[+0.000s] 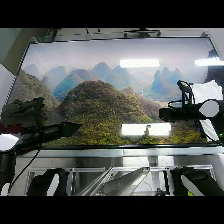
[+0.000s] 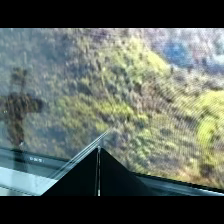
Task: Fold the shirts.
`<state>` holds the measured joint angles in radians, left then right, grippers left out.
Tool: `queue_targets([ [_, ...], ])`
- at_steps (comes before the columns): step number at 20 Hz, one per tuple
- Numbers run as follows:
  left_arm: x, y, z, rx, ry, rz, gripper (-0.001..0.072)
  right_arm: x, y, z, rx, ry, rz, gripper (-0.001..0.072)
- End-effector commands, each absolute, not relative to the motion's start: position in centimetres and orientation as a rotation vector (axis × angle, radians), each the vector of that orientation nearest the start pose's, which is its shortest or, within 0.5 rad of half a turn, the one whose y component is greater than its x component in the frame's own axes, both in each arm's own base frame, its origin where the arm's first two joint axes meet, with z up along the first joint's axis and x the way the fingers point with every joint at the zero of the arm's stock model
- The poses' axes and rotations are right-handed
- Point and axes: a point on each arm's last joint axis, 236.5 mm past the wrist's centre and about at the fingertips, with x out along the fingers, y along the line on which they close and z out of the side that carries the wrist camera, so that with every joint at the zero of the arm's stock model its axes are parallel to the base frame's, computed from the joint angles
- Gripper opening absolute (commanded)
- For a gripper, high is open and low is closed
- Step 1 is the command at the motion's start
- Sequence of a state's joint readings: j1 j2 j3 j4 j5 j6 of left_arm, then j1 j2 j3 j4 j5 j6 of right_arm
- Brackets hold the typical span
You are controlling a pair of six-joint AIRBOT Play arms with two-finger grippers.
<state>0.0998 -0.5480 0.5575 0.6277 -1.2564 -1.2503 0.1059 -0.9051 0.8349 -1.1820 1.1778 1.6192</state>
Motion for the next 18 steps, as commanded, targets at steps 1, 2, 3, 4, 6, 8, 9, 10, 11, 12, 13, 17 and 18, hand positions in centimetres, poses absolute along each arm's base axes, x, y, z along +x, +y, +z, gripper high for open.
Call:
queue_targets([
  [1,22.1,-16.1,8.9,-0.58,0.985,-0.667,0.0008,28.1,11.3,3.2,0.33,1.26,0.28,0.0021],
  [2,22.1,-16.1,8.9,-0.58,0.986,-0.667,0.0008,28.1,11.3,3.2,0.33,1.26,0.28,0.0021],
  [3,22.1,-16.1,8.9,-0.58,0.986,-0.667,0.0008,28.1,11.3,3.2,0.33,1.26,0.28,0.0021],
  [4,22.1,-16.1,8.9,-0.58,0.986,-0.667,0.0008,28.1,11.3,3.2,0.33,1.26,0.28,0.0021],
  [6,22.1,-16.1,8.9,-0.58,0.986,-0.667,0.0008,28.1,11.3,3.2,0.329,1.26,0.28,0.002],
  [8,22.1,-16.1,8.9,-0.58,0.986,-0.667,0.0008,28.1,11.3,3.2,0.33,1.259,0.28,0.0021],
  [9,22.1,-16.1,8.9,-0.58,0.986,-0.667,0.0008,28.1,11.4,3.2,0.331,1.259,0.281,0.002],
  [10,22.1,-16.1,8.9,-0.58,0.985,-0.667,0.0008,28.1,11.6,3.3,0.34,1.259,0.286,0.002],
  [11,22.1,-16.1,8.9,-0.58,0.986,-0.667,0.0008,28.0,11.8,3.3,0.349,1.259,0.292,0.002],
  [12,22.1,-16.1,8.9,-0.58,0.986,-0.667,0.0008,28.0,12.0,3.5,0.361,1.258,0.299,0.002],
  [13,22.1,-16.1,8.9,-0.58,0.986,-0.667,0.0008,28.0,12.2,3.5,0.368,1.258,0.304,0.002],
  [17,24.2,-15.2,9.4,-0.589,0.906,-0.608,0.0008,28.1,12.2,3.5,0.367,1.256,0.303,0.002],
  [18,24.8,-15.0,9.6,-0.592,0.882,-0.591,0.0009,28.1,12.2,3.5,0.368,1.256,0.303,0.002],
])
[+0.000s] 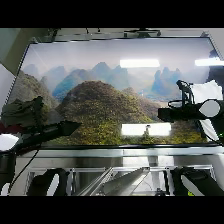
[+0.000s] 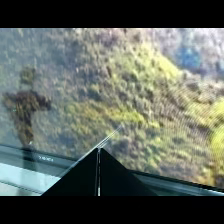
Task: Fold the shirts.
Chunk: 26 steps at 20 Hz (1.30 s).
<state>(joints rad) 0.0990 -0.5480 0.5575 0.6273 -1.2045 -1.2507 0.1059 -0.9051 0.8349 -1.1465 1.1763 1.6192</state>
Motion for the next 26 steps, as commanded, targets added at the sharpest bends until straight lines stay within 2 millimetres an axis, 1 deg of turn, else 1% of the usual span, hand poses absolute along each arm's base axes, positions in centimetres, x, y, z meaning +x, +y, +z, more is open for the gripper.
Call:
queue_targets([
  [1,25.5,-14.6,9.8,-0.595,0.853,-0.568,0.0008,28.1,12.2,3.5,0.368,1.256,0.303,0.002],
  [3,27.1,-13.7,10.4,-0.611,0.788,-0.519,0.0008,28.1,12.2,3.5,0.368,1.257,0.303,0.0021],
  [7,28.3,-12.5,10.8,-0.619,0.741,-0.466,0.0008,28.1,12.2,3.3,0.368,1.262,0.301,0.0021],
  [10,29.8,-10.3,11.1,-0.634,0.682,-0.387,0.0007,28.2,12.2,2.6,0.371,1.288,0.296,0.002],
  [11,30.6,-8.9,11.3,-0.624,0.645,-0.34,0.0008,28.2,12.2,2.2,0.372,1.3,0.293,0.002],
  [12,31.3,-6.6,11.2,-0.567,0.622,-0.269,0.0011,28.2,12.2,1.8,0.373,1.313,0.29,0.002],
  [13,31.9,-3.3,11.0,-0.48,0.623,-0.174,0.0068,28.3,12.2,1.4,0.375,1.326,0.287,0.002],
  [14,32.5,0.4,11.1,-0.415,0.627,-0.072,0.0344,28.3,12.2,1.0,0.376,1.34,0.284,0.002],
  [15,33.0,4.9,11.5,-0.364,0.628,0.047,0.0655,28.3,12.2,0.5,0.376,1.356,0.28,0.0021],
  [16,33.2,9.5,11.9,-0.332,0.631,0.162,0.0703,28.3,12.2,0.1,0.379,1.371,0.276,0.002],
  [17,33.1,14.5,12.1,-0.316,0.635,0.284,0.0708,28.3,12.2,-0.4,0.38,1.386,0.273,0.002],
  [18,32.8,18.7,12.0,-0.342,0.638,0.376,0.0708,28.3,12.2,-0.9,0.382,1.403,0.268,0.0021],
  [19,32.3,22.6,11.2,-0.399,0.65,0.452,0.0708,28.3,12.2,-1.4,0.384,1.421,0.264,0.002],
  [20,31.6,25.5,9.7,-0.443,0.681,0.504,0.0708,28.3,12.2,-2.0,0.385,1.439,0.26,0.0021],
  [21,31.0,27.8,7.6,-0.491,0.73,0.533,0.0708,28.2,12.2,-2.5,0.387,1.458,0.255,0.002],
  [22,30.7,29.1,5.7,-0.528,0.78,0.539,0.0708,28.2,12.2,-3.1,0.389,1.475,0.251,0.002],
  [23,30.7,30.0,3.7,-0.551,0.838,0.522,0.0708,28.2,12.2,-3.6,0.391,1.491,0.246,0.002],
  [25,31.6,30.8,0.4,-0.576,0.914,0.484,0.0708,28.1,12.2,-4.5,0.394,1.521,0.238,0.002],
  [26,32.2,31.0,-0.9,-0.582,0.94,0.473,0.0708,28.0,12.1,-4.8,0.395,1.533,0.236,0.002],
])
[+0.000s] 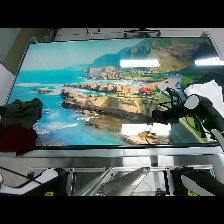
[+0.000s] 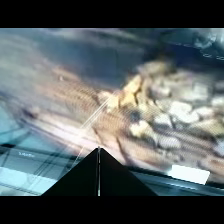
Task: Fold the shirts.
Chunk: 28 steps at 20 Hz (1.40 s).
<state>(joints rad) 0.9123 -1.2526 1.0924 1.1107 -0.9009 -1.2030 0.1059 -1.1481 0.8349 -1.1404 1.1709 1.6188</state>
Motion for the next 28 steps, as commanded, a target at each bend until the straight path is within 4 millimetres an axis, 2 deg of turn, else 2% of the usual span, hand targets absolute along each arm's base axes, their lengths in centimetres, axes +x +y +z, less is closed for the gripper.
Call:
queue_targets([
  [1,32.9,31.2,-2.0,-0.585,0.96,0.459,0.0708,28.0,12.1,-5.1,0.396,1.54,0.234,0.002],
  [5,36.0,31.7,-4.9,-0.586,1.003,0.412,0.0707,28.0,12.1,-5.1,0.395,1.542,0.233,0.002],
  [6,36.7,31.7,-5.4,-0.585,1.013,0.398,0.0679,28.0,12.1,-5.1,0.396,1.542,0.233,0.002],
  [7,37.4,31.5,-5.8,-0.586,1.028,0.378,0.0505,28.0,12.1,-5.1,0.396,1.542,0.233,0.002],
  [8,37.8,31.1,-6.2,-0.592,1.052,0.353,0.0238,28.0,12.1,-5.1,0.396,1.542,0.233,0.002],
  [9,37.9,30.6,-6.5,-0.602,1.075,0.33,0.0003,28.0,12.1,-5.1,0.396,1.541,0.233,0.002],
  [11,37.9,29.8,-6.5,-0.62,1.112,0.294,-0.0003,28.0,12.2,-5.1,0.396,1.542,0.233,0.002],
  [13,38.0,28.8,-5.7,-0.667,1.126,0.271,-0.0003,28.0,12.4,-5.0,0.407,1.541,0.238,0.002],
  [15,39.5,25.9,-3.6,-0.725,1.118,0.169,-0.0003,28.0,12.6,-4.9,0.414,1.54,0.243,0.002],
  [17,42.5,21.3,0.9,-0.74,1.05,0.017,-0.0003,27.9,12.5,-4.9,0.393,1.536,0.263,0.002],
  [18,44.2,17.6,4.2,-0.721,1.006,-0.095,-0.0002,27.9,12.5,-4.8,0.383,1.533,0.272,0.0019],
  [20,45.7,9.2,9.4,-0.643,0.983,-0.308,-0.0001,28.4,12.5,-4.6,0.359,1.508,0.294,0.0019],
  [22,45.6,1.1,12.0,-0.528,0.99,-0.452,0.0006,29.4,12.5,-4.1,0.341,1.451,0.306,0.0019],
  [23,45.2,-3.0,12.7,-0.482,0.995,-0.52,0.0018,29.8,12.5,-3.6,0.332,1.422,0.313,0.0019],
  [25,43.7,-10.2,12.6,-0.418,1.023,-0.639,0.0018,30.2,12.5,-2.5,0.326,1.382,0.322,0.0019],
  [28,40.2,-19.5,9.7,-0.36,1.116,-0.784,0.0018,30.4,12.5,-1.0,0.305,1.327,0.343,0.0019],
])
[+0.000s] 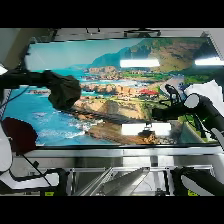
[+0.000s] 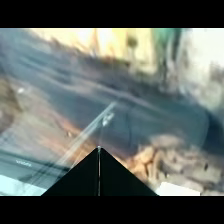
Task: Fold the shirts.
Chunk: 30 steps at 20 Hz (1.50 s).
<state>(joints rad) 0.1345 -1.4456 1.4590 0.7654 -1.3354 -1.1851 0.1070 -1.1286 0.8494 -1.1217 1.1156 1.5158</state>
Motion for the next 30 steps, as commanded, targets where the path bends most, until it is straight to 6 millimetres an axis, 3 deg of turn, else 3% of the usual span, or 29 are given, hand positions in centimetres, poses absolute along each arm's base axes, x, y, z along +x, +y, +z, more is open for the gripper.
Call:
queue_targets([
  [1,39.1,-21.8,8.4,-0.348,1.153,-0.817,0.0018,30.4,12.5,-0.7,0.304,1.319,0.344,0.0019],
  [4,35.6,-27.2,4.8,-0.303,1.28,-0.912,0.0016,30.4,12.5,-0.5,0.298,1.311,0.349,0.0019],
  [6,33.9,-29.6,3.1,-0.275,1.34,-0.954,0.0018,30.4,12.5,-0.5,0.299,1.311,0.349,0.0019],
  [7,33.3,-30.3,2.5,-0.265,1.361,-0.967,0.0093,30.5,12.5,-0.5,0.3,1.308,0.349,0.0019],
  [9,33.5,-30.1,2.1,-0.255,1.366,-0.958,0.072,30.6,12.6,-0.3,0.303,1.301,0.353,0.0022],
  [11,35.3,-27.5,3.0,-0.219,1.364,-0.895,0.0718,31.5,13.3,1.0,0.262,1.249,0.42,0.003],
  [12,36.3,-25.4,3.6,-0.206,1.375,-0.841,0.0719,32.4,13.9,2.1,0.248,1.197,0.463,0.0125],
  [13,37.2,-23.0,4.3,-0.199,1.391,-0.784,0.0719,33.4,14.7,3.5,0.232,1.132,0.516,0.0365],
  [14,37.8,-20.7,4.7,-0.203,1.408,-0.739,0.0719,34.4,15.6,4.6,0.223,1.073,0.57,0.0442],
  [17,38.7,-14.5,4.3,-0.289,1.423,-0.619,0.0719,35.3,20.5,6.0,0.186,0.969,0.811,0.0443],
  [19,39.0,-10.5,2.5,-0.37,1.416,-0.525,0.0719,34.5,24.5,4.9,0.14,0.953,0.961,0.0473],
  [20,39.0,-8.7,1.2,-0.415,1.416,-0.475,0.0719,34.1,26.4,3.9,0.099,0.955,1.02,0.0565],
  [22,39.0,-5.7,-1.4,-0.508,1.411,-0.381,0.0718,33.5,30.4,2.3,-0.019,0.926,1.127,0.06],
  [23,39.2,-4.8,-2.4,-0.537,1.397,-0.355,0.0718,33.5,32.6,1.8,-0.098,0.874,1.177,0.06],
  [26,40.9,-4.6,-4.1,-0.634,1.316,-0.365,0.0717,34.8,38.3,0.8,-0.326,0.731,1.234,0.06],
  [30,44.3,-5.1,-6.6,-0.688,1.253,-0.35,0.0717,37.7,43.3,-1.3,-0.7,0.551,1.197,0.0601],
])
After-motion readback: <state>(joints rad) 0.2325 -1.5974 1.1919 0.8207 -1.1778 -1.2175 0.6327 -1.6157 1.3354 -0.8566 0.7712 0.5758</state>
